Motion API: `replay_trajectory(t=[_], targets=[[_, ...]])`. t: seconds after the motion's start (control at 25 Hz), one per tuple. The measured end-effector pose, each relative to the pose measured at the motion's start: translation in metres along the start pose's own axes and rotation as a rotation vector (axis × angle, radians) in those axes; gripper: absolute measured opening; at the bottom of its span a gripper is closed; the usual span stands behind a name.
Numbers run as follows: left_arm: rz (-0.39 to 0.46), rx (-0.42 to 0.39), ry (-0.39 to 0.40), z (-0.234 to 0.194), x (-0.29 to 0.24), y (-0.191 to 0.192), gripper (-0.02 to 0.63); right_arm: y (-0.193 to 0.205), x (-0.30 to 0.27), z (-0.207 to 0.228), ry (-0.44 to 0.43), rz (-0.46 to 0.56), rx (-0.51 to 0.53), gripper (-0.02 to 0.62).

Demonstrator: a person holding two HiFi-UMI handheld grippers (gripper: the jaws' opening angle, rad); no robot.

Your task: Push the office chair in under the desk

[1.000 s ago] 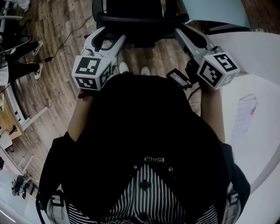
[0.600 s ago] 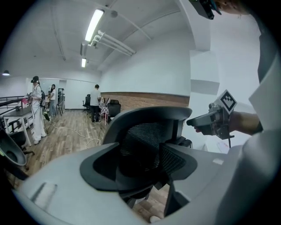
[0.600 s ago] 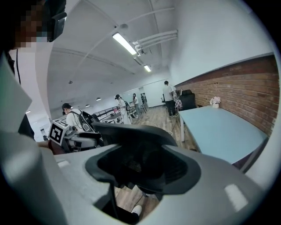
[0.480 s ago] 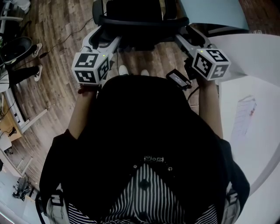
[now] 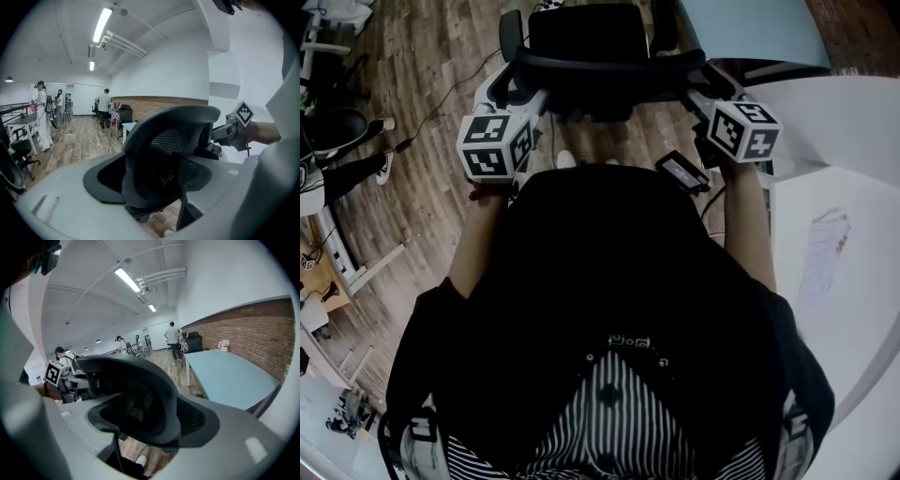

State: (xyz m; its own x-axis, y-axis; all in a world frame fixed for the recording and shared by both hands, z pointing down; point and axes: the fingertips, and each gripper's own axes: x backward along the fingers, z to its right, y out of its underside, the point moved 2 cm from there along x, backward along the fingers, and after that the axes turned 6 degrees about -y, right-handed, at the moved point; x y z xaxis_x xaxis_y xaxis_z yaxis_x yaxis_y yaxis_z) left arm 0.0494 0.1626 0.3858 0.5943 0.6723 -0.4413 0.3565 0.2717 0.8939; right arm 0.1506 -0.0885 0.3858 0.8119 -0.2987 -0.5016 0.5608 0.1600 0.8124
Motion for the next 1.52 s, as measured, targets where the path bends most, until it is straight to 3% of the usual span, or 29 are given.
replay_trajectory(t=[0.48, 0.76, 1.04, 1.2, 1.52], targets=[[-0.012, -0.023, -0.050, -0.018, -0.019, 0.006, 0.314, 0.009, -0.027, 0.024, 0.048, -0.042, -0.009, 0.333], [-0.051, -0.034, -0.030, -0.019, -0.037, 0.017, 0.309, 0.009, -0.034, 0.029, 0.036, -0.042, -0.020, 0.334], [-0.030, -0.060, -0.051, -0.028, -0.045, 0.013, 0.302, 0.007, -0.040, 0.029, 0.023, -0.057, -0.009, 0.334], [-0.027, -0.064, -0.048, -0.031, -0.049, 0.011, 0.303, 0.011, -0.038, 0.028, 0.059, -0.121, 0.047, 0.290], [-0.036, -0.110, 0.007, -0.050, -0.060, 0.006, 0.304, 0.021, -0.038, 0.009, 0.102, -0.191, 0.063, 0.238]])
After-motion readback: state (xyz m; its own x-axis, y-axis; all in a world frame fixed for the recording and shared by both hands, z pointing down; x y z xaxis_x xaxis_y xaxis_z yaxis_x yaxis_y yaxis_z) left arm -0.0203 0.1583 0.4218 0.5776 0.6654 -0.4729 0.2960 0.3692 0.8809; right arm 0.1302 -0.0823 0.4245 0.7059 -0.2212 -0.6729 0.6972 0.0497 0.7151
